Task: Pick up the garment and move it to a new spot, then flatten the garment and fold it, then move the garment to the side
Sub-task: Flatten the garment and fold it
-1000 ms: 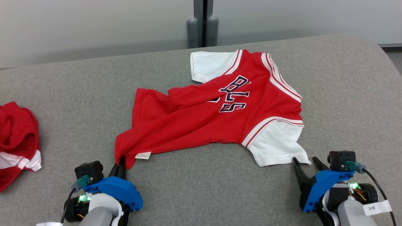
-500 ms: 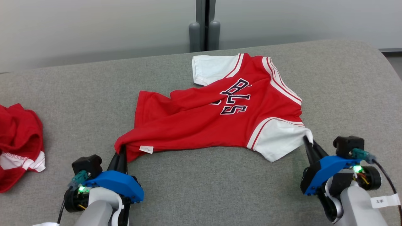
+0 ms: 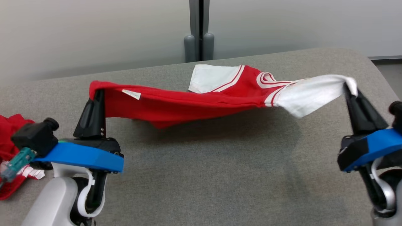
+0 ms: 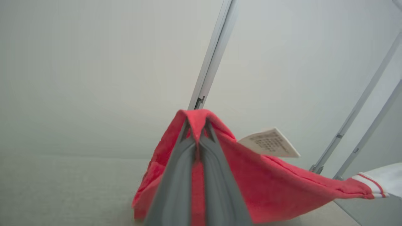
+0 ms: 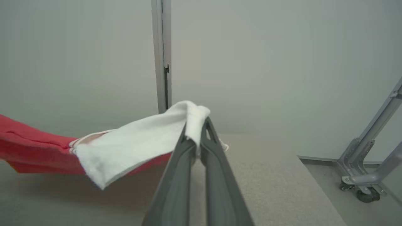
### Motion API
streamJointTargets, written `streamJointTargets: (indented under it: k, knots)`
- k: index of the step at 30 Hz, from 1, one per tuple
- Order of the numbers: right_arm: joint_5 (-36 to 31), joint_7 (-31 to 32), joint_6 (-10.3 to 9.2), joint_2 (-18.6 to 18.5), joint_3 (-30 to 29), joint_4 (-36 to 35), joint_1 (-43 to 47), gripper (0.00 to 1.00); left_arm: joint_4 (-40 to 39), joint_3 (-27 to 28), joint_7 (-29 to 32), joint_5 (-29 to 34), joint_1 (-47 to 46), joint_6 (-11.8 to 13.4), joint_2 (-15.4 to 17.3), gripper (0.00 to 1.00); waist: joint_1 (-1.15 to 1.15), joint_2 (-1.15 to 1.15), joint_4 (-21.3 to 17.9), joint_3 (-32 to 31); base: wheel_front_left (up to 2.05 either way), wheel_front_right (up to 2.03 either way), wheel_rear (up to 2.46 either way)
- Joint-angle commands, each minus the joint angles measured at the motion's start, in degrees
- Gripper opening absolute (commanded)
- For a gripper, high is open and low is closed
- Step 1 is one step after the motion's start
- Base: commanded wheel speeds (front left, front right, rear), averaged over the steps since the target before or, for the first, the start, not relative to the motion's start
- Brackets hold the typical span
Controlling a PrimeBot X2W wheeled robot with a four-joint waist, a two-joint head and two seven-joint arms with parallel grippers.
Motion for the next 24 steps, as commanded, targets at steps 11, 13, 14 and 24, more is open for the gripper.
streamJointTargets:
  k: [11,13,14,24]
  knots:
    - [0.0,9.7,0.02,-11.9,-0.4,-18.5,-8.6,0.0,-21.4,3.6,14.8,-2.0,-6.6,4.4,8.4,0.0,0.0,0.0,0.2,3.1,0.0,0.0,0.0]
    - [0.4,10.7,0.02,-14.0,0.9,-18.2,-11.1,0.0,-22.2,4.3,16.9,-2.6,-8.3,4.8,9.3,0.0,0.0,0.0,0.1,3.9,0.0,0.0,0.0]
    - [1.0,10.8,0.02,-14.9,1.8,-17.4,-12.7,0.0,-22.0,4.6,17.9,-3.0,-9.0,5.0,9.7,0.0,0.0,0.0,0.0,4.3,0.0,0.0,0.0]
    - [6.9,3.3,-0.04,-24.6,17.5,6.8,-37.2,0.0,-9.1,5.2,23.4,0.1,-21.3,4.4,15.0,0.0,0.0,0.0,-2.0,15.2,0.0,0.0,0.0]
